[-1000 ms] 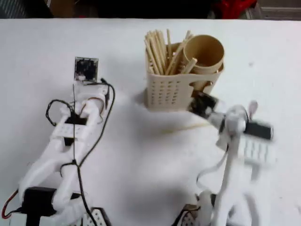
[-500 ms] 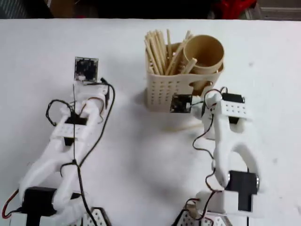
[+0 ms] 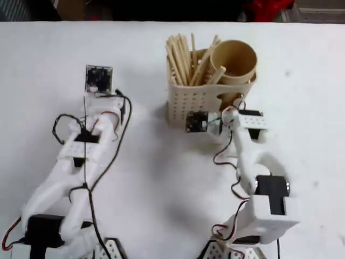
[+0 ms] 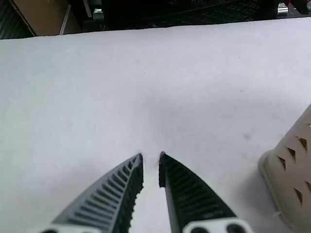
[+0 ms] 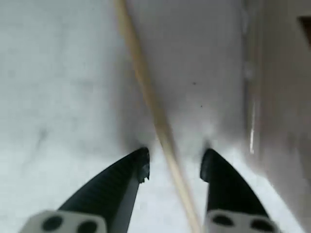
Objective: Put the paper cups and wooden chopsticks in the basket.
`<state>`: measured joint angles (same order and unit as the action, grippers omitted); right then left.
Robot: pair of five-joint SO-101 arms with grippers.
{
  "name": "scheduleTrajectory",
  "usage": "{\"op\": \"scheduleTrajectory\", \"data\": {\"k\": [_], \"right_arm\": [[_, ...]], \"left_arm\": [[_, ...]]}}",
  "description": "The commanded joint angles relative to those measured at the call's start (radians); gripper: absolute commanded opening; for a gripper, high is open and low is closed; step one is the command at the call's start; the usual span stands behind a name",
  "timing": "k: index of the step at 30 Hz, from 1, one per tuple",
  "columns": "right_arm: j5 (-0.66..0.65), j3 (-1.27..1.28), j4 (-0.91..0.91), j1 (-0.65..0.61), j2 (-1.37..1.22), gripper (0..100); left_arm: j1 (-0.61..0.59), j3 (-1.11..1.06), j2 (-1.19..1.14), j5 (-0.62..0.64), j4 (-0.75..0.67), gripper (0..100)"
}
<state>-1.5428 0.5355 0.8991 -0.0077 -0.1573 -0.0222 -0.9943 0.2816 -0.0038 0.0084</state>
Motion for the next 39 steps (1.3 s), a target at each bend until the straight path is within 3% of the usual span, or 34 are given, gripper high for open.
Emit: {"op": "scheduleTrajectory", "data": {"k": [1, 10, 15, 19, 24, 32, 36, 39], "right_arm": [[-0.014, -0.003, -0.015, -0.015, -0.018, 1.1], [0.127, 0.018, 0.064, 0.096, 0.024, 1.6], [0.232, 0.137, 0.087, 0.111, 0.188, 1.6], [0.399, 0.232, 0.087, 0.105, 0.435, 1.6], [0.740, 0.247, 0.130, 0.104, 0.782, 1.6], [1.135, 0.025, 0.251, -0.122, 1.175, 1.6], [1.278, -0.210, 0.217, -0.226, 1.113, 1.6], [1.326, -0.377, 0.231, -0.229, 0.997, 1.6]], "left_arm": [[0.004, 0.005, 0.041, 0.000, -0.025, 8], [0.001, 0.005, 0.041, 0.000, -0.025, 8], [-0.001, 0.005, 0.041, 0.000, -0.026, 8], [-0.001, 0.005, 0.041, 0.000, -0.026, 8], [-0.002, 0.006, 0.041, 0.000, -0.026, 8], [-0.002, 0.006, 0.041, 0.000, -0.026, 8], [-0.002, 0.005, 0.041, 0.000, -0.023, 8], [-0.002, 0.005, 0.041, 0.000, -0.021, 8]]}}
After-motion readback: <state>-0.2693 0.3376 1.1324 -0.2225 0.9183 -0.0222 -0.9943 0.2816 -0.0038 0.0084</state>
